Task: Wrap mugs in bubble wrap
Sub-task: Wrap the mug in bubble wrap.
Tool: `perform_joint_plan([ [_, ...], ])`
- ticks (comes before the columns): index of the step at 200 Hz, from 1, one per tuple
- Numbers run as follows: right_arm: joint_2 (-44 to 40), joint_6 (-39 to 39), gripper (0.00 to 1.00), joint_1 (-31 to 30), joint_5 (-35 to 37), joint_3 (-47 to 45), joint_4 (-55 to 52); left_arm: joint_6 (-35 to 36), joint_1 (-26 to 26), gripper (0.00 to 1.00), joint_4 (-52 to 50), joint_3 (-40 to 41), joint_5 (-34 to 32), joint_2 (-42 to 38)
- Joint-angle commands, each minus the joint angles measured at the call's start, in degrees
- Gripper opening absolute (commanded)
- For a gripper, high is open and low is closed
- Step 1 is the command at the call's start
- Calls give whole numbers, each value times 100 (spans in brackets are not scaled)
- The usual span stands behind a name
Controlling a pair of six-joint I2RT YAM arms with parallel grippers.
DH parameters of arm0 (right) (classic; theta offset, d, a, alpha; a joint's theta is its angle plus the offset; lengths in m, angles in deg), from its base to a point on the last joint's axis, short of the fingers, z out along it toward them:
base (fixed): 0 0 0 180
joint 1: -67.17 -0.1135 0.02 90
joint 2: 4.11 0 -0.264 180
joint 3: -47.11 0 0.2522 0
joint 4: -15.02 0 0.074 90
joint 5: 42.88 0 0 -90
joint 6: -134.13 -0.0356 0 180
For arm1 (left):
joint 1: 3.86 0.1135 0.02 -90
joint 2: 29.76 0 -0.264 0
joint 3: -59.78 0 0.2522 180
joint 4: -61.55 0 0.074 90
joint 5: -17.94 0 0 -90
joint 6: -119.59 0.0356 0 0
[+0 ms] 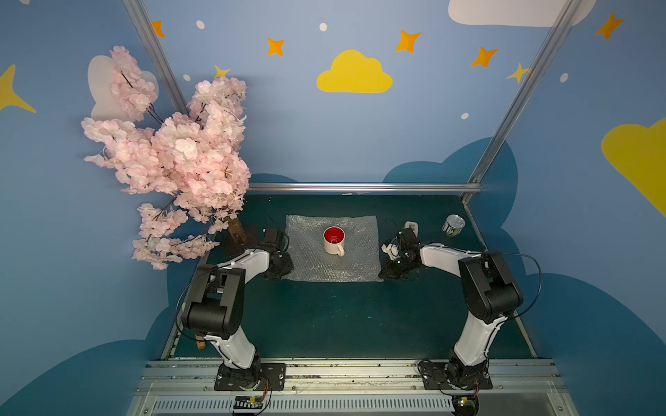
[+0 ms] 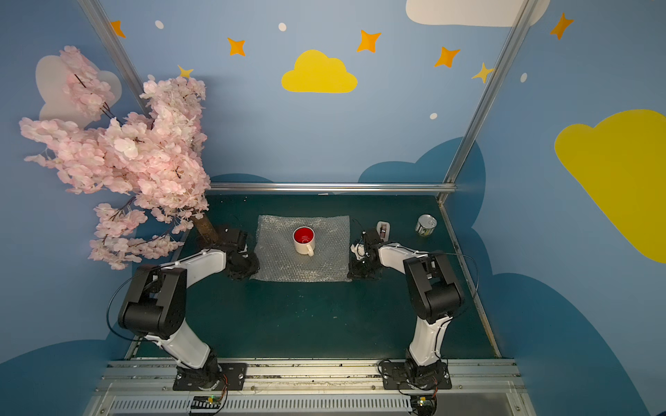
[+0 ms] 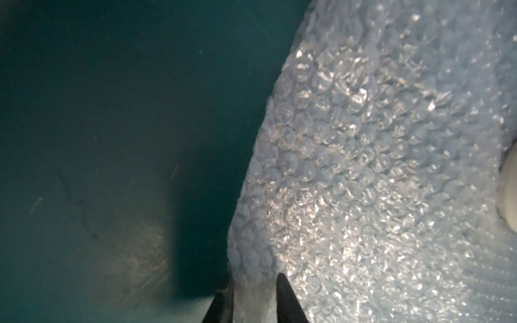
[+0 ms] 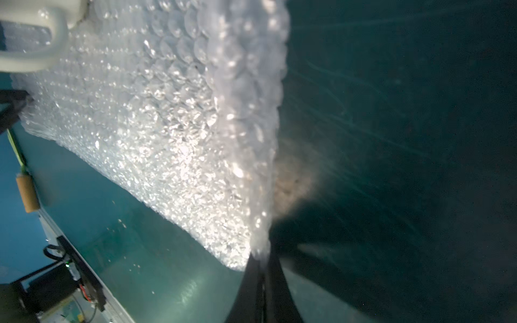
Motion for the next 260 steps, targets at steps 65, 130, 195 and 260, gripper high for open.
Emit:
perform_joint_plan([
  [65, -580, 81, 0, 63, 12, -395, -232, 123, -44, 3, -446, 428, 102, -416],
  [130, -1361, 75, 0, 185, -45, -949, -774, -93, -307, 3, -1083, 805, 31, -1347],
  [195, -1885, -31, 0, -29, -399, -946, -765, -412, -918, 3, -1311, 836, 18, -1822],
  [260, -1508, 50, 0, -457, -1357, 222, -141, -325, -1026, 3, -1229, -43, 142, -1708],
])
